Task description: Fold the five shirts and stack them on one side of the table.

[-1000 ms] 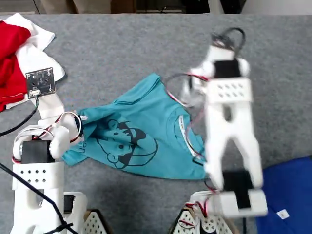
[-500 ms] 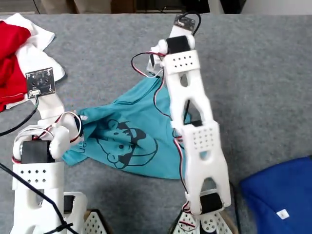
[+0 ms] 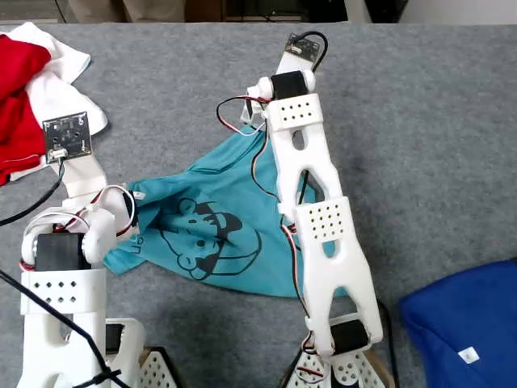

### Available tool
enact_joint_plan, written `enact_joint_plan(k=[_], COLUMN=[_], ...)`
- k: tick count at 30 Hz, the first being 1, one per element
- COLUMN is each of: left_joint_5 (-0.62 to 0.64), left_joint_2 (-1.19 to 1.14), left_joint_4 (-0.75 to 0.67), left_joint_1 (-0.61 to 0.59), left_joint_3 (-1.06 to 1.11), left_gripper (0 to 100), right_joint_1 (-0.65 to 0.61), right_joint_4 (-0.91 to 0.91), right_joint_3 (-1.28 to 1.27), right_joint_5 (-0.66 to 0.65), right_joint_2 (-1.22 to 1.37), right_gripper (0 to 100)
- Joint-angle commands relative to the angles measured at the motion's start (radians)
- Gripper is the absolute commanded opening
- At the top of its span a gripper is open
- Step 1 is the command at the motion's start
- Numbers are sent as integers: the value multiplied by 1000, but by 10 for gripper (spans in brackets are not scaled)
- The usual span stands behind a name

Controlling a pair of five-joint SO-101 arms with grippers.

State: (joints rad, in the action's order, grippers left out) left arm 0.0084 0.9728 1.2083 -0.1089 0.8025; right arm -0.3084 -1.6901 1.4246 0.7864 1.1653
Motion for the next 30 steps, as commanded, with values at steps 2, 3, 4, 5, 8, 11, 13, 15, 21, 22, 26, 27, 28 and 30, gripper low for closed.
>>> enact_joint_plan(k=[2,3,4,5,8,11,13,15,21,22,26,27,28,30], left_joint_5=[-8,-8,-8,-8,-8,-8,-8,-8,-8,-8,-8,-8,-8,-8], left_joint_2=[13,15,15,15,15,13,12,12,12,12,12,12,12,12], left_joint_4=[5,5,5,5,5,5,5,5,5,5,5,5,5,5], left_joint_1=[2,2,2,2,2,2,2,2,2,2,2,2,2,2], left_joint_3=[-46,-46,-46,-46,-46,-46,-46,-46,-46,-46,-46,-46,-46,-46], left_gripper=[19,19,19,19,19,19,19,19,19,19,19,19,19,19], right_joint_1=[-12,-12,-12,-12,-12,-10,-10,-10,-10,-10,-10,-10,-10,-8], right_joint_4=[58,64,66,66,69,100,117,127,164,166,183,189,195,207], right_joint_3=[50,50,51,51,56,56,56,56,56,56,51,51,51,50], right_joint_5=[11,12,12,12,14,14,14,14,12,12,12,12,12,11], right_joint_2=[1,10,19,33,70,96,107,108,108,108,110,110,110,111], right_gripper=[142,142,142,143,143,143,142,140,139,139,139,139,139,138])
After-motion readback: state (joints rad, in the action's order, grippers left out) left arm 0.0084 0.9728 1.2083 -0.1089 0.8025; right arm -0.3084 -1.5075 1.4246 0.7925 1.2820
